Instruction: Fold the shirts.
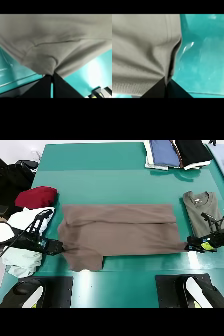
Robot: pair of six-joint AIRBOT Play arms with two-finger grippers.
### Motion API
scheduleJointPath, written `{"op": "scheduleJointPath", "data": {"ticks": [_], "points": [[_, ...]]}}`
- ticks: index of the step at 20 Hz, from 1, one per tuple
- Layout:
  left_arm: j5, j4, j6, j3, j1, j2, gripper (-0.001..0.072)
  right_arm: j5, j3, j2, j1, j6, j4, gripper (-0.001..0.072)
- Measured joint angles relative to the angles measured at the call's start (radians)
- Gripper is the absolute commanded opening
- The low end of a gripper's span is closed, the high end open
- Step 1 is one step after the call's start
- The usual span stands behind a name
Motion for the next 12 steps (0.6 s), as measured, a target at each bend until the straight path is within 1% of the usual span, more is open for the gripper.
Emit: {"op": "scheduleJointPath", "data": {"ticks": [2,5,8,12], "points": [[0.015,0.011,-0.002,0.016,0.000,-0.009,0.0023,-0.009,0.006,0.017,0.004,0.001,-0.006,0.0015],[0.104,0.045,0.009,0.069,0.000,-0.085,0.0024,-0.039,0.070,-0.029,0.013,0.003,0.022,0.0015],[0.208,0.074,0.025,0.150,0.000,-0.218,0.0024,-0.087,0.183,-0.135,0.071,0.005,0.041,0.0015],[0.306,0.103,0.039,0.272,0.000,-0.406,0.0025,-0.149,0.375,-0.333,0.169,0.029,0.051,0.0015]]}}
